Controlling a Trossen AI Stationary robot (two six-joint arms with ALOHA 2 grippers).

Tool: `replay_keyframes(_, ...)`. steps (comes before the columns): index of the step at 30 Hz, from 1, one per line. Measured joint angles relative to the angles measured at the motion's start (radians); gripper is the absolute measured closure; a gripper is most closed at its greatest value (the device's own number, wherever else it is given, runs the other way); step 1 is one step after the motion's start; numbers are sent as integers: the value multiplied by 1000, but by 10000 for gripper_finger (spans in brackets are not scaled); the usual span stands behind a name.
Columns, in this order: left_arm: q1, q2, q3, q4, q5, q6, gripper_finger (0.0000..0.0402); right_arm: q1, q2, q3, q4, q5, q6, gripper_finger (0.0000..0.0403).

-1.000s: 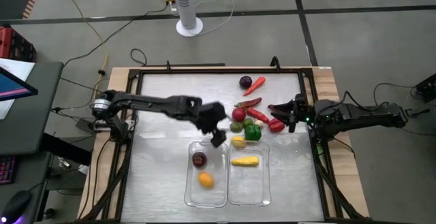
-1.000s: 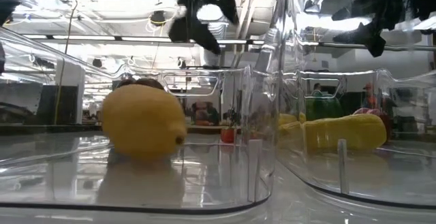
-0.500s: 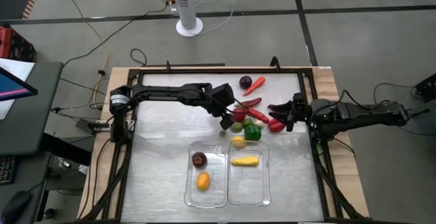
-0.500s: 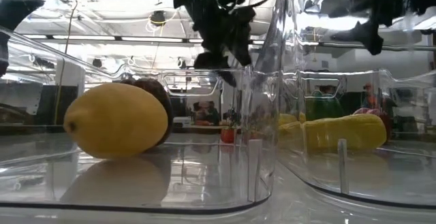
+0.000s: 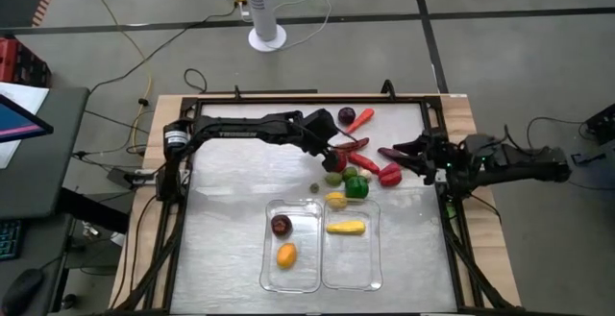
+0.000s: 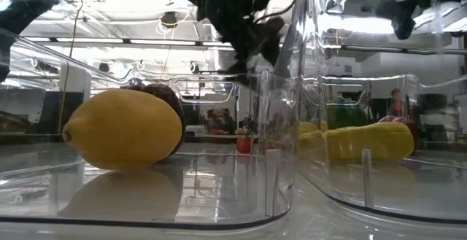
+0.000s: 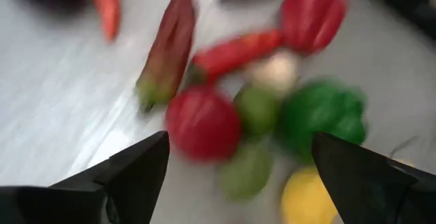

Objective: Sort produce into baskets
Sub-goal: Put the red tomato into the left transparent bin

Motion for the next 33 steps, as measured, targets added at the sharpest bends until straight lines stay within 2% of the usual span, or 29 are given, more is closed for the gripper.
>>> replay_keyframes(8,-7,73,9,60,32,-37,89,0,-48,-12,-20,-22,56,137)
replay_keyframes(12,-8,140,85,26,-25,20,91,5,-30,-12,-32,-23,74,137)
replay_keyframes(19,-4,251,277,-220,-53,178,91,14,8,-13,-41,-10,88,137)
replay_keyframes(28,-3,279,277,-297,-140,304,96,11,19,-13,-44,11,88,137)
replay_keyframes(33,9,276,268,-328,-127,361,112,10,19,-13,-40,19,80,137)
